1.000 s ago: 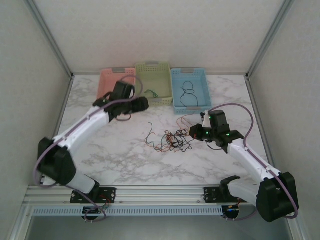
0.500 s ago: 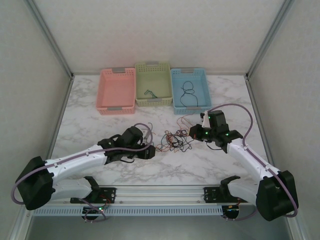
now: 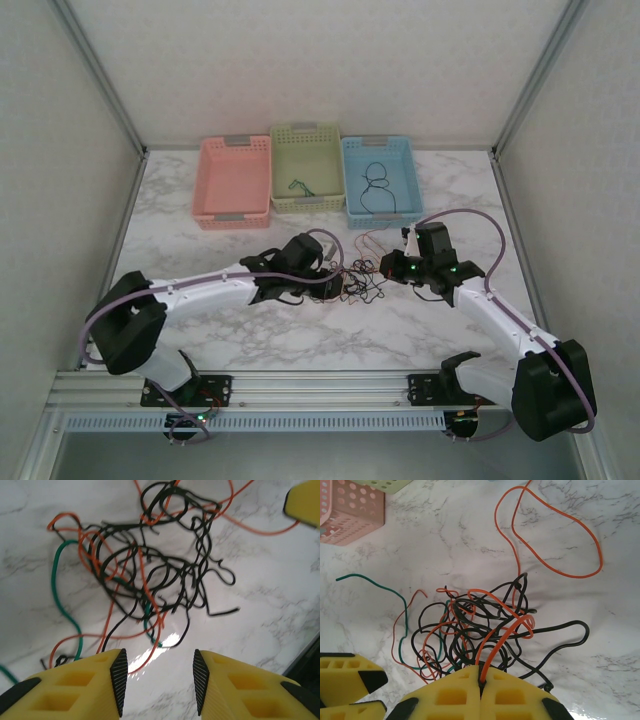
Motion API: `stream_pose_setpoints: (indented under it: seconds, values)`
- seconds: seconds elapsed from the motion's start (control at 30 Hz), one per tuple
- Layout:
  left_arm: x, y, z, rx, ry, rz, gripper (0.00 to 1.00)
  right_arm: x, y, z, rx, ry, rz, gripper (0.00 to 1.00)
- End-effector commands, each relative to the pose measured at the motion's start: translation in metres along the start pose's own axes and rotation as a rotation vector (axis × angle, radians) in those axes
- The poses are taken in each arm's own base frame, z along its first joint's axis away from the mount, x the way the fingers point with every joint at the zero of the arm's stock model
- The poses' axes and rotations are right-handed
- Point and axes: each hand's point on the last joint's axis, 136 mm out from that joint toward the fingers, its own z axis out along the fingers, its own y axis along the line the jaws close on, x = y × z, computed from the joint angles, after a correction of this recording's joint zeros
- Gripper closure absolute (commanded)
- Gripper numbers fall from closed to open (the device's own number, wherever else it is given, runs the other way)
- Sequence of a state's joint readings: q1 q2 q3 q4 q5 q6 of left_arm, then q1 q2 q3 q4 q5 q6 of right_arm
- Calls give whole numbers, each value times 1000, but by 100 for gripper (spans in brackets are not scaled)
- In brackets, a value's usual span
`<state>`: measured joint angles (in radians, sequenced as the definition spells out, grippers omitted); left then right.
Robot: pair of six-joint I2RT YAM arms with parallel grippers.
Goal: Untangle the cables
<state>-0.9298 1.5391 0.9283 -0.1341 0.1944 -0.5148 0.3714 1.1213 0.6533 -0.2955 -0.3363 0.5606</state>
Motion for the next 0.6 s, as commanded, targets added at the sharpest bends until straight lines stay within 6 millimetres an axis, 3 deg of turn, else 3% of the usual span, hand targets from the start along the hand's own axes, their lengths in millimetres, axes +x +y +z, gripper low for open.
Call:
stream_pose_setpoints:
  seconds: [0.0,0.17,0.33,0.57]
  values:
    - [-13,-18,5,42,-36,-20,59,2,-3,2,15,0,-6,100]
    - [-12,-16,15,15,-20,-23,57,2,-3,2,15,0,-7,100]
    - [-13,-13,27,-6,-4,-27,63,3,-2,2,12,2,-6,100]
    - [-6,3,44,-79,30,-33,65,3,-2,2,11,7,-7,100]
